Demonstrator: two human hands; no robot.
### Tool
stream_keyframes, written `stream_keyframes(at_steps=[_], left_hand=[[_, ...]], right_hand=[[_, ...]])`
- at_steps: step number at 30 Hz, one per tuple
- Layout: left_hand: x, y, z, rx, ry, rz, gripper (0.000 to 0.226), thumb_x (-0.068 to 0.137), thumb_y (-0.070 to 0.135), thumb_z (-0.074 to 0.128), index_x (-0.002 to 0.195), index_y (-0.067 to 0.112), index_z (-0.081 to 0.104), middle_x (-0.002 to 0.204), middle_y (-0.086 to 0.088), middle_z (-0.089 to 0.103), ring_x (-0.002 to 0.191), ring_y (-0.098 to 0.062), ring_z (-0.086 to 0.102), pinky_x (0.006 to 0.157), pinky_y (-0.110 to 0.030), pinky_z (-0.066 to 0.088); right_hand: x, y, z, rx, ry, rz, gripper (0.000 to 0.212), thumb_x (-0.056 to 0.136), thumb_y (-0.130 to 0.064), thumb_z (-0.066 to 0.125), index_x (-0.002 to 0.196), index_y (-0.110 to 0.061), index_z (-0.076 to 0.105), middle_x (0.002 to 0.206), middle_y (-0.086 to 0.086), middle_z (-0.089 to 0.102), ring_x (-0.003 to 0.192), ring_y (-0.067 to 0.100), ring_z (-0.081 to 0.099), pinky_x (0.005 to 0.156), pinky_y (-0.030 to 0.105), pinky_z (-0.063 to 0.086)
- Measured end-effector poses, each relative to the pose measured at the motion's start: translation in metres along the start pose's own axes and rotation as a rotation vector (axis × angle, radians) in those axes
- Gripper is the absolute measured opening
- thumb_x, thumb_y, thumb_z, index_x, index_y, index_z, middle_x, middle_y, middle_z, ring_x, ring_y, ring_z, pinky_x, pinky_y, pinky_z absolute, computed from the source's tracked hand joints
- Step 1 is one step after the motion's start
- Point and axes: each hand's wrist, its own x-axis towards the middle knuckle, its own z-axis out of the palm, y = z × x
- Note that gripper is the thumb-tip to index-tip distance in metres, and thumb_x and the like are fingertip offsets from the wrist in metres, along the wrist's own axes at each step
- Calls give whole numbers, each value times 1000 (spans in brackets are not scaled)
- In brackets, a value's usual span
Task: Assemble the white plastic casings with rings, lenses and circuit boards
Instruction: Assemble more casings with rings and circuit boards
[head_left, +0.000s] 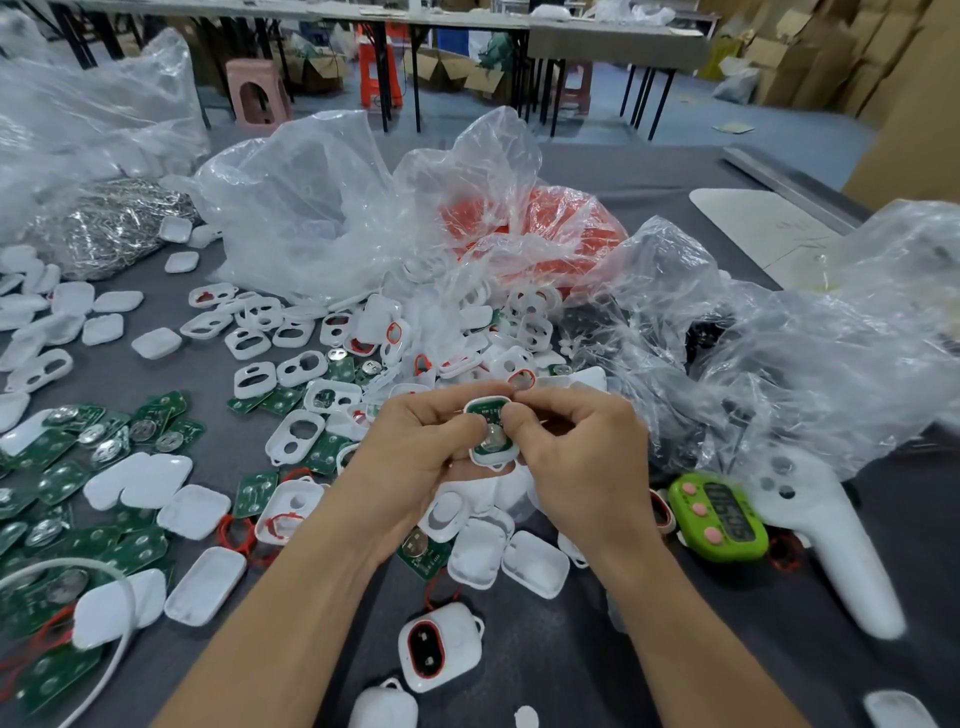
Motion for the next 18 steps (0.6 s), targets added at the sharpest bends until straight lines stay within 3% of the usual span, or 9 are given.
stream_keyframes(at_steps=[5,9,13,16,18], left_hand=[[-2,-1,4,28,17,28,34,85,3,61,111,13,79,112,-22,75,101,-33,74,82,-37,61],[-2,0,6,102,83,65,38,92,-12,55,109,11,80,104,-21,77,90,-27,76,72,-28,61],[-1,1,5,85,146,49,36,90,-12,58,104,11,81,101,-22,77,85,-27,76,67,-28,61],[-1,3,0,60,185,15,35,90,-11,58,99,13,83,98,-21,78,81,-26,76,66,-30,62],[0,4,-3,39,221,7,37,89,-12,58,92,15,84,94,-19,78,76,-24,75,62,-29,62]], right_hand=[[-1,1,-1,11,41,4,11,83,-24,83,93,-26,83,82,-14,76,76,0,72,72,24,61],[-3,1,2,21,2,-9,11,85,-25,81,95,-26,83,80,-16,76,77,1,72,73,29,62],[3,2,-3,62,23,33,5,87,-31,76,87,-32,81,71,-19,73,66,1,68,62,17,53],[22,6,-22,-43,200,48,15,90,-19,72,84,-31,80,67,-16,73,54,-2,62,51,11,43],[38,4,-34,-191,176,62,19,90,-13,69,87,-28,81,70,-15,72,54,0,62,55,16,49]])
